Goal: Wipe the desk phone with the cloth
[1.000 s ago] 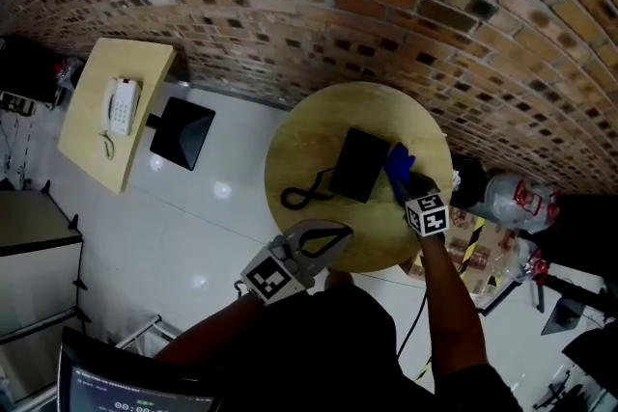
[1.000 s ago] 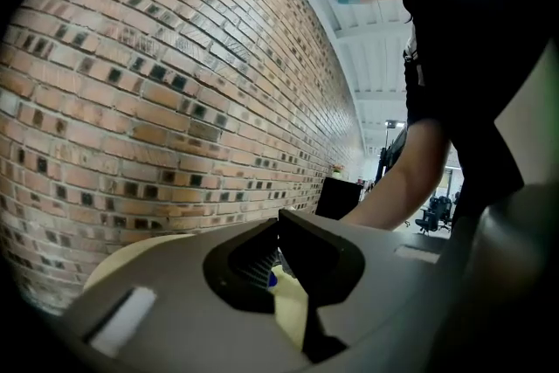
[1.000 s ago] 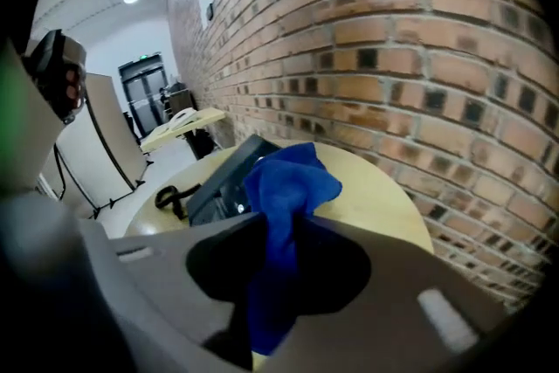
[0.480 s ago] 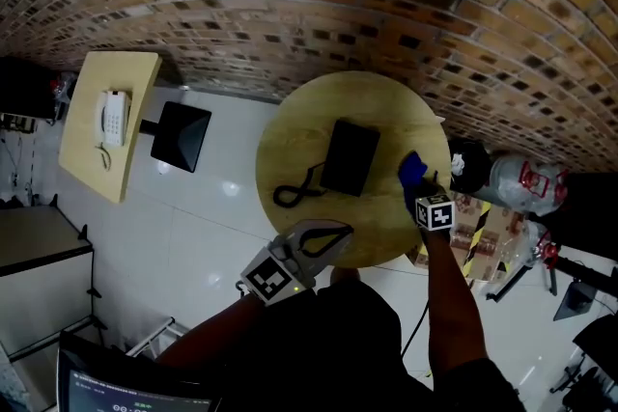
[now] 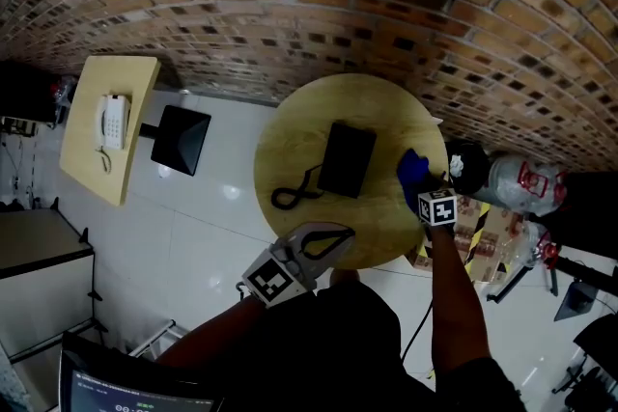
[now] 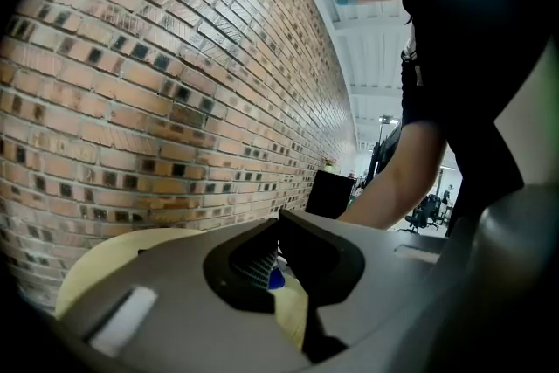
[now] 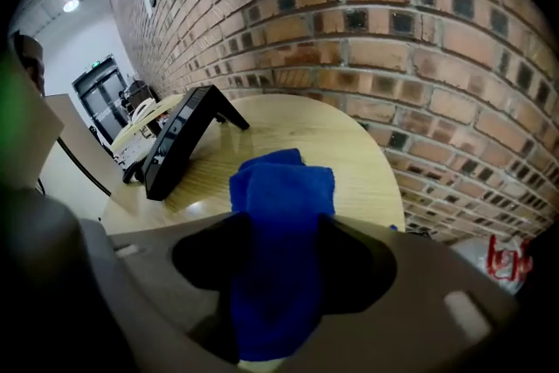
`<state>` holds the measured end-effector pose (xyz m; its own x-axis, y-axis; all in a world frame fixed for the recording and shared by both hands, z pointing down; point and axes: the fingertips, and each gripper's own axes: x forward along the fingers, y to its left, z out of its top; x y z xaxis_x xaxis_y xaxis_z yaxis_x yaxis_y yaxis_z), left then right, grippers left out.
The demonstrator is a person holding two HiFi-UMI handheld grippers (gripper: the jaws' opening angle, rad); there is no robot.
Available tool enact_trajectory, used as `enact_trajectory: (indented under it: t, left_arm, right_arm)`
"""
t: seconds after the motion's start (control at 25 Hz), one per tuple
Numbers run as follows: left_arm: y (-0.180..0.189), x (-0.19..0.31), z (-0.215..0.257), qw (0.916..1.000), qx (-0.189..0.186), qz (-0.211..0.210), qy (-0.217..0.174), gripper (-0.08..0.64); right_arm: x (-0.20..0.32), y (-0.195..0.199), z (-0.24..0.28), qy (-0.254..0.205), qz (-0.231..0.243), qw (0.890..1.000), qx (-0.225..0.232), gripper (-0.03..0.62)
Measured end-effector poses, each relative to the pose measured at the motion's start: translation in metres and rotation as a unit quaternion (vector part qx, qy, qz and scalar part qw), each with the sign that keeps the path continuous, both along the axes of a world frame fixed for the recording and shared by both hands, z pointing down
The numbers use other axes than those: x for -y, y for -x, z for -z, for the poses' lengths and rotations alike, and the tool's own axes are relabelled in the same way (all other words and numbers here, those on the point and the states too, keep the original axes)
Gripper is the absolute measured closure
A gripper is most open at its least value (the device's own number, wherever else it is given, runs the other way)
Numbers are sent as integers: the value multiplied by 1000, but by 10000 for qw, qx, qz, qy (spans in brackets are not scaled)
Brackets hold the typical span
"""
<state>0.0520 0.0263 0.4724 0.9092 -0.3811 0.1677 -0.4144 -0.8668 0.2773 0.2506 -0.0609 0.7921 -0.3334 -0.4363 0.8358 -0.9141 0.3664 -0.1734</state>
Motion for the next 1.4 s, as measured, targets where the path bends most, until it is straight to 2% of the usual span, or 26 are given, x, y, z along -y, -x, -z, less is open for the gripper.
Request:
enact_trajectory:
  t: [0.2,0.32,0.4,0.48,0.8,1.0,1.08,1.16,1.28,1.4]
  left_arm:
    - [4,-4,7,9999,-51,-75,-70,568]
    - [9,-5,14,9998,-89,-144,-146,568]
    - [13,-6,19,9995,-119,-190,-221,568]
    - [18,-8,26,9991,-159,-224,-307,568]
    - [45,-14,63,9964,-351,-395,-664,568]
    - [61,-29,81,9946,-426,-538,-784,568]
    - [66,-34,86,9934,-471,-602,-858,568]
    - [70,-41,89,9924,-488,-661,-916,568]
    - [74,-52,86,9919,-433,-783,-906,568]
    - [78,-60,82,9903,-413,-895,-983,568]
  right_arm:
    - [11,-2,54,-882,-300,9954,241,354]
    - [8,14,99,-1361,-386,9868,784,354]
    - [-3,35,131,-1549,-319,9787,1312,354]
    - [-17,57,164,-1792,-174,9707,1591,354]
    - [-63,132,308,-3128,235,9300,1917,354]
    - [-103,182,368,-3617,721,9038,2173,368]
    - [-113,196,379,-3663,809,8976,2317,406]
    - [-124,206,382,-3645,794,8962,2401,502]
    - [-139,215,380,-3627,712,8965,2442,592]
    - [-147,225,377,-3634,635,8975,2416,592]
